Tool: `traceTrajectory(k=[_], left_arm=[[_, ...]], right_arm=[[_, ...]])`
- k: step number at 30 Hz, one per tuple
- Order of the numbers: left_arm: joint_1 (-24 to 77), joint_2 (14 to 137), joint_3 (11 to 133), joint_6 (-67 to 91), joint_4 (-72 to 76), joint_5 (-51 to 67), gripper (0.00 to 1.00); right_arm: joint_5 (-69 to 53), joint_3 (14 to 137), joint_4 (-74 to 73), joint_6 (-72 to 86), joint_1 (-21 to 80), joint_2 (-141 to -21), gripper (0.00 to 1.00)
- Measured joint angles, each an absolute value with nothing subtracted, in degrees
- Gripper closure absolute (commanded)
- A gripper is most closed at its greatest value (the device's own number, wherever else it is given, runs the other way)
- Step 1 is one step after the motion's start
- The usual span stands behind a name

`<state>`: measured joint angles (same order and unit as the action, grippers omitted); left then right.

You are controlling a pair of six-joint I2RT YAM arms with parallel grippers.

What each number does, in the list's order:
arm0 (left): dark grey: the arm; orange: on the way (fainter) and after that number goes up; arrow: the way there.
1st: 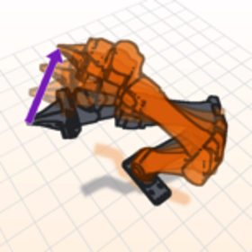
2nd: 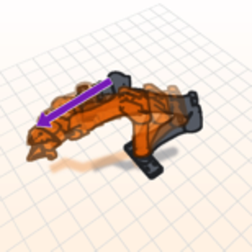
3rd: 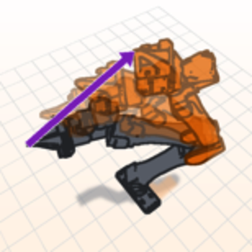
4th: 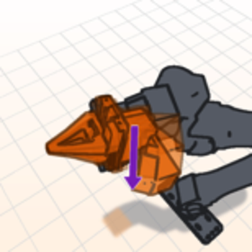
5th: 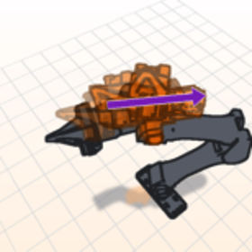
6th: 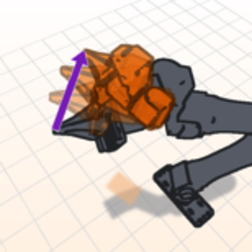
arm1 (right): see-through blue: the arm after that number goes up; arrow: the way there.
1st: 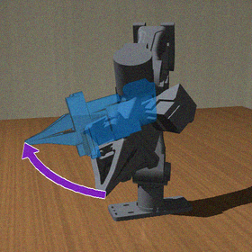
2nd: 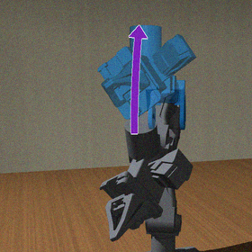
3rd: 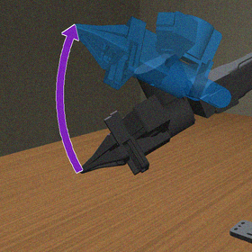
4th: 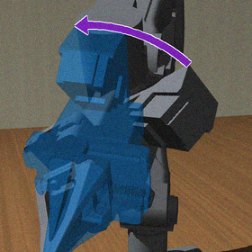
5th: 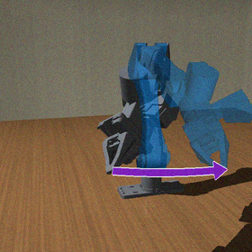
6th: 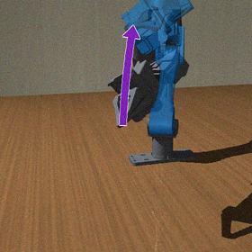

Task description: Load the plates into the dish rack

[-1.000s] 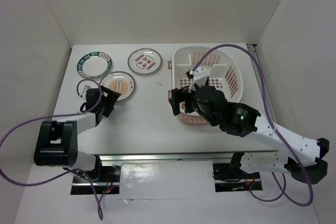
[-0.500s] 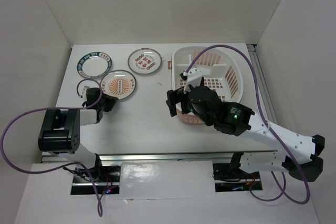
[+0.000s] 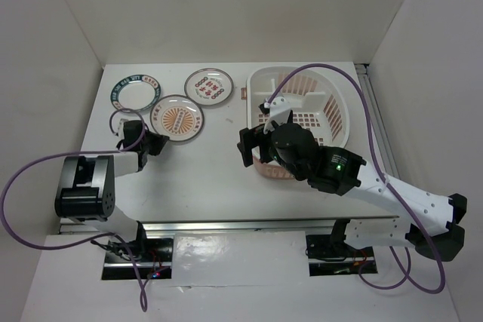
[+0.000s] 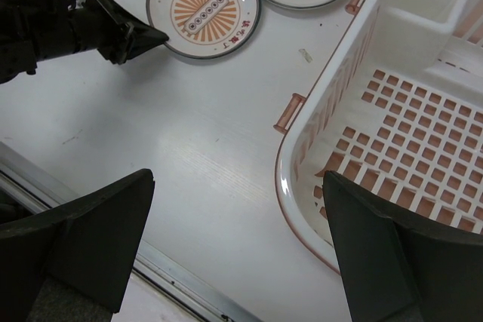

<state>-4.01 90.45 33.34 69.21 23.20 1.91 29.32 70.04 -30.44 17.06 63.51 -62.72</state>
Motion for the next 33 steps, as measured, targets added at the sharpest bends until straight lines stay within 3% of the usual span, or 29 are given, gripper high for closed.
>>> traceTrajectory(k=[6, 15, 24, 33], left_arm=[[-3.92, 84.44, 33.04, 67.05, 16.71, 0.93, 1.00], [0.38, 59.66, 31.88, 61.98, -1.43, -3.95, 1.00], [0.95, 43.97, 35.88, 50.09, -6.79, 13.28, 1.00], [1.45, 43.18, 41.21, 44.77, -6.00, 29.85, 1.00]], right_arm=[[29.32, 70.02, -30.26, 17.12, 63.51, -62.72, 0.00], [29.10, 69.73, -24.91, 14.61, 62.74, -67.40, 0.00], [4.80, 69.65, -11.84, 10.46, 40.80, -77.82, 0.00], [-13.43, 69.82, -5.65, 10.59, 38.26, -81.54, 0.02]])
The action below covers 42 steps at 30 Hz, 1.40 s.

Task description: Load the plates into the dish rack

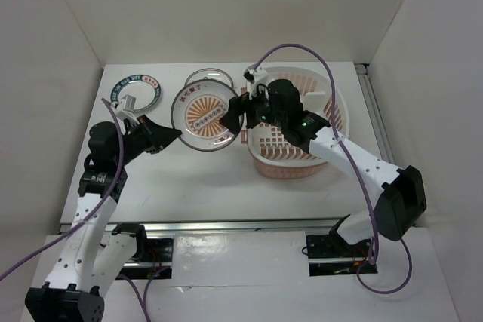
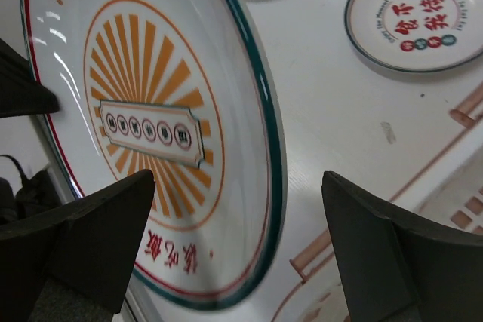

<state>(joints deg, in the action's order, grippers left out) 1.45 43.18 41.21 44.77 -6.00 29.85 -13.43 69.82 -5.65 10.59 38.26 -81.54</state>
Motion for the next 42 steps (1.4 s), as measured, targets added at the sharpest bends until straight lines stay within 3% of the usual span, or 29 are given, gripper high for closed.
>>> traceTrajectory(k=[1, 2, 5, 7, 10, 11, 18, 19, 21, 22, 25, 35, 42], left_arm=[[1.45, 43.31, 41.17, 44.82, -5.43, 31.70, 1.00], [1.45, 43.42, 41.10, 44.93, -4.71, 33.36, 1.00], [1.48, 44.18, 40.49, 45.23, -2.11, 36.49, 1.00], [0.93, 44.91, 39.57, 44.40, -1.93, 35.94, 1.00], [0.16, 46.61, 38.46, 43.77, -1.80, 34.94, 1.00], [0.19, 46.76, 38.46, 43.86, -1.65, 35.16, 1.00], [0.40, 47.59, 38.20, 44.23, 1.78, 36.32, 1.00], [0.47, 48.03, 38.20, 44.45, 2.20, 36.42, 0.77], [0.71, 49.04, 38.20, 45.21, 2.52, 36.21, 0.45], [0.95, 49.45, 38.20, 45.06, 2.24, 35.90, 0.24], [1.45, 49.74, 38.26, 44.97, -0.56, 34.61, 0.19], [1.61, 46.02, 42.83, 39.79, -16.73, 26.04, 0.18], [1.61, 43.59, 44.40, 37.30, -21.45, 23.18, 0.18]], right_arm=[[-14.76, 69.82, -4.82, 10.72, 38.26, -81.93, 0.06], [-15.92, 69.84, -4.03, 10.87, 38.26, -82.32, 0.23], [-19.33, 69.82, -2.28, 12.27, 38.37, -83.66, 0.49], [-21.30, 69.82, -1.67, 14.37, 38.20, -83.81, 0.78], [-24.36, 69.84, -0.47, 16.10, 38.06, -82.59, 0.87], [-24.29, 69.84, -0.64, 16.08, 38.13, -82.17, 0.97], [-23.99, 69.84, -1.06, 16.64, 37.87, -80.84, 1.00], [-23.57, 69.84, -1.30, 16.64, 37.87, -80.66, 1.00], [-22.76, 69.82, -2.09, 16.86, 37.89, -80.27, 1.00], [-20.21, 69.82, -3.16, 16.43, 38.11, -80.03, 1.00], [-10.79, 69.82, -6.94, 16.19, 39.05, -78.87, 1.00], [30.74, 74.50, -28.73, 17.93, 40.80, -71.35, 1.00], [47.13, 77.45, -39.86, 25.47, 43.03, -69.78, 1.00]])
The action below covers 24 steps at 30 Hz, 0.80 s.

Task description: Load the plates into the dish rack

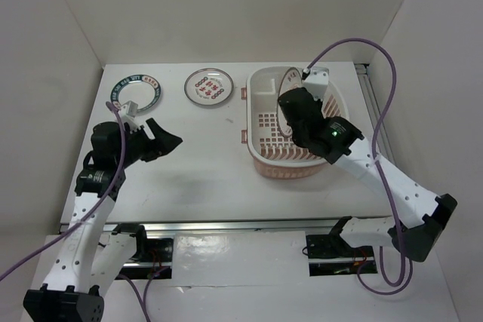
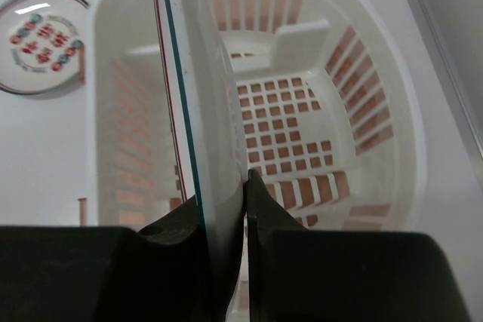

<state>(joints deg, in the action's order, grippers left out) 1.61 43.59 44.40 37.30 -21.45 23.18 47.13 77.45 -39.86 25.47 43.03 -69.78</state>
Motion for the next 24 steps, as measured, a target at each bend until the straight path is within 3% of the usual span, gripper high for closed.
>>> traceTrajectory(k=[3, 7, 8, 24], left_arm=[[1.61, 43.62, 44.49, 36.77, -23.46, 22.74, 0.18], [1.61, 43.59, 46.26, 35.62, -26.92, 22.31, 0.09], [1.61, 43.57, 47.09, 35.27, -27.64, 22.20, 0.03], [1.61, 42.65, 50.46, 31.51, -31.77, 19.99, 0.00]], right_arm=[[50.59, 77.36, -45.01, 29.80, 44.95, -72.36, 1.00], [51.59, 75.48, -47.46, 32.80, 46.02, -75.02, 1.00], [51.68, 74.83, -47.62, 33.28, 46.04, -75.29, 1.00], [46.54, 66.06, -46.11, 34.54, 44.45, -75.48, 1.00]])
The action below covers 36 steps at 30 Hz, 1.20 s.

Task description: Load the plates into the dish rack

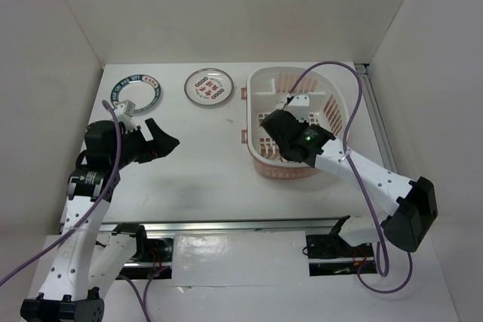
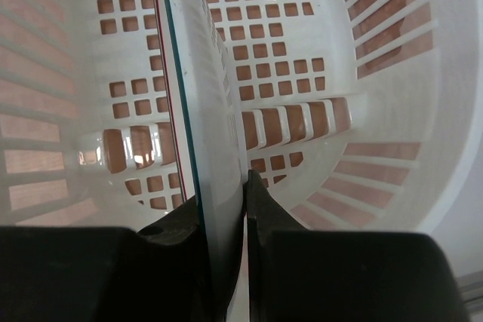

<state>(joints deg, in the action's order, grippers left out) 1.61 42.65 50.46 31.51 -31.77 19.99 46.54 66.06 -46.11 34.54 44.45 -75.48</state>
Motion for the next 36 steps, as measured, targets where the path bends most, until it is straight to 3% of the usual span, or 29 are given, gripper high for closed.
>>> traceTrajectory(k=[20, 28, 29, 31, 33, 36], left_arm=[[1.61, 42.65, 50.26, 31.40, -31.83, 18.15, 0.00], [1.61, 42.65, 50.26, 31.40, -31.83, 17.78, 0.00], [1.61, 42.65, 50.26, 31.38, -31.86, 17.74, 0.00], [1.61, 42.65, 50.26, 31.38, -31.88, 17.63, 0.00], [1.61, 42.65, 50.26, 31.40, -31.92, 17.37, 0.00], [1.58, 42.65, 50.26, 31.38, -31.94, 17.15, 0.00]], right_arm=[[44.95, 65.08, -44.21, 37.45, 44.38, -78.76, 1.00], [45.21, 64.79, -44.07, 38.94, 44.75, -79.90, 0.81], [45.21, 64.79, -43.97, 39.09, 44.75, -80.12, 0.67], [45.23, 64.79, -43.51, 39.59, 45.10, -80.34, 0.52], [45.15, 64.79, -43.55, 39.97, 45.25, -80.47, 0.42], [45.32, 64.79, -43.66, 40.56, 45.54, -80.51, 0.37]])
